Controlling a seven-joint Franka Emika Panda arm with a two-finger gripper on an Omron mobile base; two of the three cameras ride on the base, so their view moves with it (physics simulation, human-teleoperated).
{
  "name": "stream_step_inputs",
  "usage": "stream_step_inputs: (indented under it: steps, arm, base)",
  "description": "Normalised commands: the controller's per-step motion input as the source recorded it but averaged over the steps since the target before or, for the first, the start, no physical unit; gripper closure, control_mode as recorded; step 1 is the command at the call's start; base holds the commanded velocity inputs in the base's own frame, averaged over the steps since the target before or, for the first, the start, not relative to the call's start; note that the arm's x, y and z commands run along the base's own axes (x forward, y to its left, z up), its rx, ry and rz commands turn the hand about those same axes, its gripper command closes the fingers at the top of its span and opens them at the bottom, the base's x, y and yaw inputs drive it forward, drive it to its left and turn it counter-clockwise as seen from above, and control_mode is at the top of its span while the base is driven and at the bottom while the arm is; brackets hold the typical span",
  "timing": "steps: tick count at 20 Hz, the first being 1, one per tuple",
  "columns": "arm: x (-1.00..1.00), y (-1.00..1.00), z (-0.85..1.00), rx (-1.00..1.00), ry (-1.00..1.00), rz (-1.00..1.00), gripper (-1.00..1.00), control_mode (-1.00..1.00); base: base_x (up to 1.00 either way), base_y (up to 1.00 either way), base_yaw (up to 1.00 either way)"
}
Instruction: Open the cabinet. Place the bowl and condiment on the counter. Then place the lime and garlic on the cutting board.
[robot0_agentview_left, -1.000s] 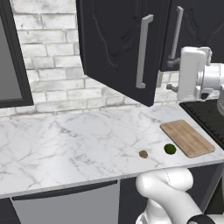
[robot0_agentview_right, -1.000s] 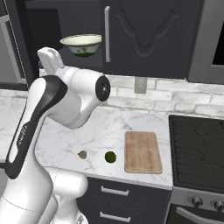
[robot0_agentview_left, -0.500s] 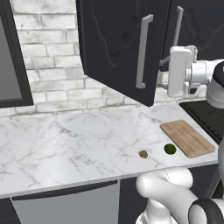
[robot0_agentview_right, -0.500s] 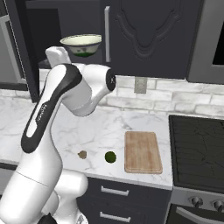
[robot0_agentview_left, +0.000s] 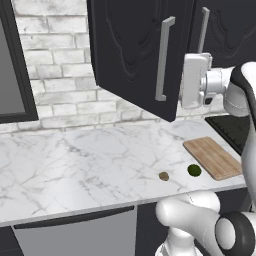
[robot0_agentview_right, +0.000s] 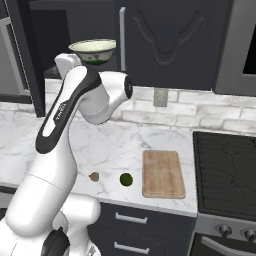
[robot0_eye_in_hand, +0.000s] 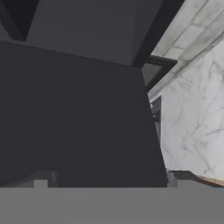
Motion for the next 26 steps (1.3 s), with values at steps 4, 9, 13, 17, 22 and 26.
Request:
stream_step_inputs:
  steps: [4,9,13,17,22,26]
  arm:
    - [0.03,0.28,0.0,0.0,0.0,0.04,-1.0,-1.0]
    - [0.07,0.29,0.0,0.0,0.0,0.05,-1.0,-1.0]
    - [0.0,0.34,0.0,0.0,0.0,0.04,-1.0,-1.0]
    - [-0.17,0.34,0.13,0.03,0.0,0.05,-1.0,-1.0]
    - [-0.36,0.36,0.32,0.02,0.0,0.03,-1.0,-1.0]
    - [-0.1,0.5,0.09,0.0,0.0,0.01,-1.0,-1.0]
  base:
    - [0.0,0.0,0.0]
    - [0.0,0.0,0.0]
    - [0.0,0.0,0.0]
    - [0.0,0.0,0.0]
    - [0.0,0.0,0.0]
    - [0.0,0.0,0.0]
